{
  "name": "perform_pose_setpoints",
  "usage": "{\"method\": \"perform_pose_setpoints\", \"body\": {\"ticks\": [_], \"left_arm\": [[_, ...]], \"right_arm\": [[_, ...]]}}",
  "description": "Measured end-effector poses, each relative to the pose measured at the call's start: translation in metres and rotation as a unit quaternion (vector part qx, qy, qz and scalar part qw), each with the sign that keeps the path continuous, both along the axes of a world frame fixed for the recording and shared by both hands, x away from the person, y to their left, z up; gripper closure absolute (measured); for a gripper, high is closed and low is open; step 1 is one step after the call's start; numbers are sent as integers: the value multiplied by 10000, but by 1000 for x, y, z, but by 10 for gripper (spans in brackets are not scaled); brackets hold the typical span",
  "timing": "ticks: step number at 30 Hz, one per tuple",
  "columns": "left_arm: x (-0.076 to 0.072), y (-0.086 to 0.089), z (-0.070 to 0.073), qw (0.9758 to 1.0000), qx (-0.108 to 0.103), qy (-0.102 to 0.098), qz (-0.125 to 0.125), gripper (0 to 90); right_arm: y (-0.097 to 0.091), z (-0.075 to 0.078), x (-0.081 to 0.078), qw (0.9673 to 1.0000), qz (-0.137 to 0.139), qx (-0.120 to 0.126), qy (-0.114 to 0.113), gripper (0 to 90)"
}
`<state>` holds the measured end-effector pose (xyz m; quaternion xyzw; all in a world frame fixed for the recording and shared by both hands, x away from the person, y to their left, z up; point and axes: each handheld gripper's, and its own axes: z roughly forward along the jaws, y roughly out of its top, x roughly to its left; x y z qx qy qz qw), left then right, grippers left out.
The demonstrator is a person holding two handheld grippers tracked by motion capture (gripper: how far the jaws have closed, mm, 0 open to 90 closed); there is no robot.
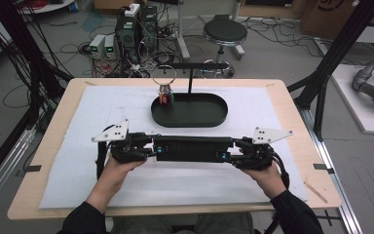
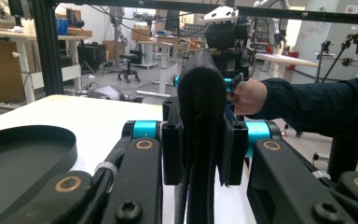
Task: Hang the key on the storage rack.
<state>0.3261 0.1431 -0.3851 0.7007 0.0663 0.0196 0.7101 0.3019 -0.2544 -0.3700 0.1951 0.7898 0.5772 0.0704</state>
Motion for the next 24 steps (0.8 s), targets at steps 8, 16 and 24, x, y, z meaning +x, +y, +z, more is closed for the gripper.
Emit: {"method": "perform_pose_setpoints", "body": {"ticks": [8, 16, 24], "left_arm": [[0, 2, 0, 9998, 0, 82, 163, 707], [4, 7, -1, 9964, 123, 359, 756, 450], [2, 25, 3, 9901, 70, 370, 1354, 369]], "right_arm": [[-4, 2, -1, 9993, 309, 175, -86, 757], [-1, 5, -7, 9993, 201, 68, -304, 781], [-11, 6, -3, 9982, -378, 91, -453, 784]]}}
